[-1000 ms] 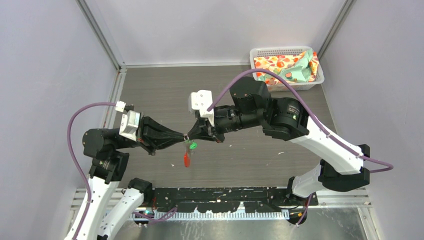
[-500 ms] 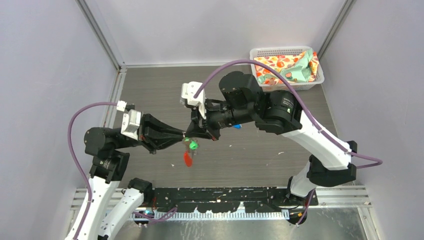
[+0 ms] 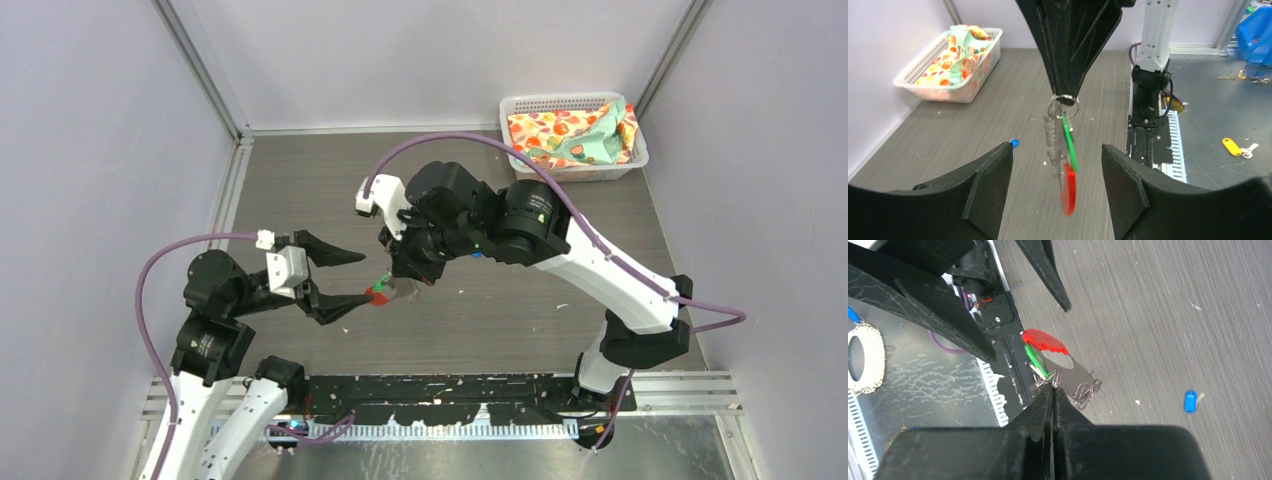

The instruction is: Put the keys on the keyring

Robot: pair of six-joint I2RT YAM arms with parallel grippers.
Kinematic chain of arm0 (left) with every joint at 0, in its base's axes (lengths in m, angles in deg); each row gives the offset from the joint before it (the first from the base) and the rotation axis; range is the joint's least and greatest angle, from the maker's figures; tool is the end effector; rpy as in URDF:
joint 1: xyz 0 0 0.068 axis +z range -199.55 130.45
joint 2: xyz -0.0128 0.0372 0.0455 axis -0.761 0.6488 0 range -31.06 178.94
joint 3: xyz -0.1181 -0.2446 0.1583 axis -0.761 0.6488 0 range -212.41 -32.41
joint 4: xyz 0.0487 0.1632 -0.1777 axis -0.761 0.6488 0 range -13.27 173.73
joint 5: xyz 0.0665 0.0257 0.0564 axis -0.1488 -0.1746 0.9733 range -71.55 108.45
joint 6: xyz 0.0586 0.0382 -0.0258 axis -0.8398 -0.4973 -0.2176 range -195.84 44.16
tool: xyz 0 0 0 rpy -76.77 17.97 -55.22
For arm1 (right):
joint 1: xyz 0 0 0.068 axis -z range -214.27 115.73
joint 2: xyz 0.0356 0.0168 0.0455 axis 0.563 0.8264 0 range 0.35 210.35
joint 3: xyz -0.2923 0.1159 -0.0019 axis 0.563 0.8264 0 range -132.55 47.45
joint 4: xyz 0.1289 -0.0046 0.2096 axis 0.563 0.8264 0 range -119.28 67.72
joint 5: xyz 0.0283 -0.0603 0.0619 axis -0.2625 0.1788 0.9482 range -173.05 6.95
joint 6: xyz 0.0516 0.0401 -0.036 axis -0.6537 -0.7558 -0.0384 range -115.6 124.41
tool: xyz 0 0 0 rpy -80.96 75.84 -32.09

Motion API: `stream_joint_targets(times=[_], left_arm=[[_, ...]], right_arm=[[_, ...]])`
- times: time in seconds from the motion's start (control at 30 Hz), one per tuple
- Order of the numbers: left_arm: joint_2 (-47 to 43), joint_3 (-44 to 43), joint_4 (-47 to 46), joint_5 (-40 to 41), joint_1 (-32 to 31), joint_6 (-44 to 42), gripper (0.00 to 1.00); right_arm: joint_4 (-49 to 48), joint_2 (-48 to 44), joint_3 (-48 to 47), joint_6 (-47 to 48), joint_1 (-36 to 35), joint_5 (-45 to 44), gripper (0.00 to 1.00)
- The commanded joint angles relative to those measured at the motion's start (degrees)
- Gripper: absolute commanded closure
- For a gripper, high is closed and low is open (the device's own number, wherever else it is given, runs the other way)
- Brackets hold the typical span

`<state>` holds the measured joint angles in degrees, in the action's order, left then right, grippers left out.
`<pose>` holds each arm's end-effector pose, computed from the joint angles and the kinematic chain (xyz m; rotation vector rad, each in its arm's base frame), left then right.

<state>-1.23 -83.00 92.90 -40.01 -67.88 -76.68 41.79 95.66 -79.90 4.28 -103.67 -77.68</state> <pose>0.0333 -0.0673 0.4118 1.0560 1.2227 -0.9916 0.1057 0.2981 0.5052 -1.3847 1.9114 0.7322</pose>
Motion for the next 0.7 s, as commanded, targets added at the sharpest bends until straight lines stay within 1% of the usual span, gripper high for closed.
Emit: stream_joint_targets(times=[0.0, 0.13, 0.17, 0.2, 0.27, 0.33, 0.43, 0.5, 0.6, 0.67], left_arm=[[-0.46, -0.47, 5.98, 4.33, -0.13, -5.48, 0.33], [0.73, 1.71, -3.41, 6.21, -0.13, 7.27, 0.34], [1.33, 2.31, -5.91, 6.96, -0.13, 11.94, 0.36], [2.05, 2.44, -7.76, 6.26, -0.14, 14.01, 0.37], [3.73, 2.38, -10.99, 2.10, -0.13, 20.44, 0.39], [4.99, 2.86, -13.96, -0.58, -0.13, 25.58, 0.39], [5.38, 4.10, -13.06, -0.98, -0.13, 28.18, 0.39], [4.63, 5.64, -12.38, -0.46, -0.13, 28.12, 0.36], [2.81, 7.03, -10.68, 1.54, -0.13, 25.86, 0.35], [2.24, 7.32, -9.50, 3.18, -0.13, 23.71, 0.38]], right_arm=[[4.14, 0.98, -2.83, -3.56, -0.91, -6.69, 0.99], [5.94, 2.66, -3.99, -4.11, -2.41, -10.02, 0.99], [6.12, 2.98, -4.38, -4.26, -2.86, -10.63, 0.99], [6.55, 3.41, -4.70, -4.50, -3.08, -11.10, 0.99], [7.32, 4.24, -6.16, -4.95, -3.50, -12.09, 0.99], [7.78, 4.70, -6.97, -5.40, -3.96, -13.23, 0.99], [7.91, 5.34, -7.95, -6.20, -4.23, -14.91, 0.99], [7.74, 5.88, -8.19, -6.77, -4.32, -16.09, 0.99], [7.94, 6.95, -8.88, -7.48, -4.55, -16.70, 0.99], [8.05, 7.48, -9.28, -7.89, -4.72, -16.70, 0.99]])
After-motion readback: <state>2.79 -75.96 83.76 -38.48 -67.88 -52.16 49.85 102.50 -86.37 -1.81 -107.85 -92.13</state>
